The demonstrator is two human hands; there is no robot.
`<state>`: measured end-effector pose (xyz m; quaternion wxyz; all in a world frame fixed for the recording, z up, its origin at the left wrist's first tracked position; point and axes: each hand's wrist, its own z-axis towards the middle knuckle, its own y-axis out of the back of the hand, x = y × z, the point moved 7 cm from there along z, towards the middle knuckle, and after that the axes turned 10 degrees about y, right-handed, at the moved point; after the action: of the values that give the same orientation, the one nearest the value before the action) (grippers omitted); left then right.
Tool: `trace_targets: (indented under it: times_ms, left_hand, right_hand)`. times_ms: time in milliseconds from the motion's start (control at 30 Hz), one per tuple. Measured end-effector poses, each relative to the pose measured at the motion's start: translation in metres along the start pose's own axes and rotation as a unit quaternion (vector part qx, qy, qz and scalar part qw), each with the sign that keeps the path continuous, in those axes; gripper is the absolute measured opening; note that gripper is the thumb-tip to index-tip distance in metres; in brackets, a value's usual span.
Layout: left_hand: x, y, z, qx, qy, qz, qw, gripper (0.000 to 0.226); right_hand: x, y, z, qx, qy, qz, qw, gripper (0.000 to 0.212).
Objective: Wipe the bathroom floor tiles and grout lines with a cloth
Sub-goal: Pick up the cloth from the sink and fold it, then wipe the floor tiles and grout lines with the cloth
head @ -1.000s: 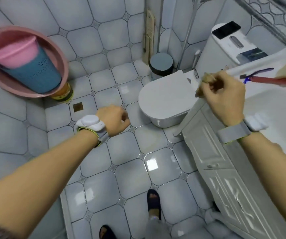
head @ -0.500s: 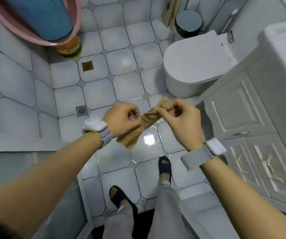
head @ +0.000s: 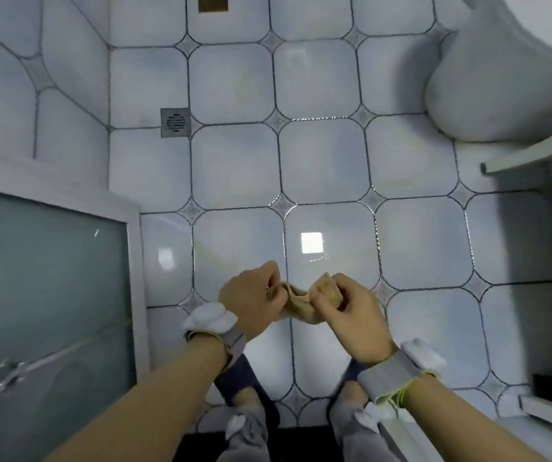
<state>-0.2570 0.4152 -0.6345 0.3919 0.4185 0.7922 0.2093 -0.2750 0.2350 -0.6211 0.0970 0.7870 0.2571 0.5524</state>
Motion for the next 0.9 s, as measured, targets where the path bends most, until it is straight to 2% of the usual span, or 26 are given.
trace_targets:
  times_ms: [167, 300, 400, 533, 567, 667, 733, 800, 833, 900]
  left_hand:
    - [0.061, -0.110, 0.041, -0.039, 0.044, -0.049, 0.997, 0.011]
    - [0.075, -0.173, 0.076, -0.034, 0.030, -0.091, 0.995, 0.013]
    - [0.059, -0.205, 0.098, 0.008, -0.040, -0.084, 0.996, 0.008]
    - [0.037, -0.260, 0.125, 0.101, -0.178, -0.016, 0.979, 0.012]
    - [0.037, -0.269, 0.138, 0.100, -0.191, -0.002, 0.976, 0.016]
    - [0.031, -0.277, 0.185, 0.023, -0.225, -0.019, 0.974, 0.019]
    - [0.009, -0.286, 0.211, -0.007, -0.290, -0.024, 0.957, 0.019]
    - [-0.007, -0.290, 0.217, -0.007, -0.359, 0.011, 0.933, 0.016]
    - [-0.008, -0.290, 0.220, 0.000, -0.378, 0.036, 0.925, 0.016]
    - [-0.021, -0.290, 0.235, 0.017, -0.408, 0.071, 0.910, 0.019]
  right_hand:
    - [-0.115, -0.059, 0.023, 0.055, -0.023, -0.028, 0.998, 0.004]
    - [-0.187, -0.065, 0.041, 0.004, -0.025, -0.066, 0.997, 0.009]
    - [-0.224, -0.044, 0.058, -0.056, -0.018, -0.105, 0.993, 0.011]
    - [-0.287, -0.022, 0.077, -0.062, -0.023, -0.205, 0.977, 0.009]
    - [-0.304, -0.016, 0.081, -0.069, -0.024, -0.229, 0.971, 0.003]
    - [-0.326, -0.007, 0.088, -0.098, 0.073, -0.354, 0.927, 0.027]
    - [-0.335, -0.024, 0.087, -0.037, 0.181, -0.376, 0.908, 0.039]
    - [-0.336, -0.059, 0.067, 0.066, 0.277, -0.387, 0.877, 0.044]
    - [-0.339, -0.078, 0.057, 0.108, 0.306, -0.395, 0.860, 0.045]
    - [-0.348, -0.092, 0.055, 0.137, 0.299, -0.415, 0.848, 0.045]
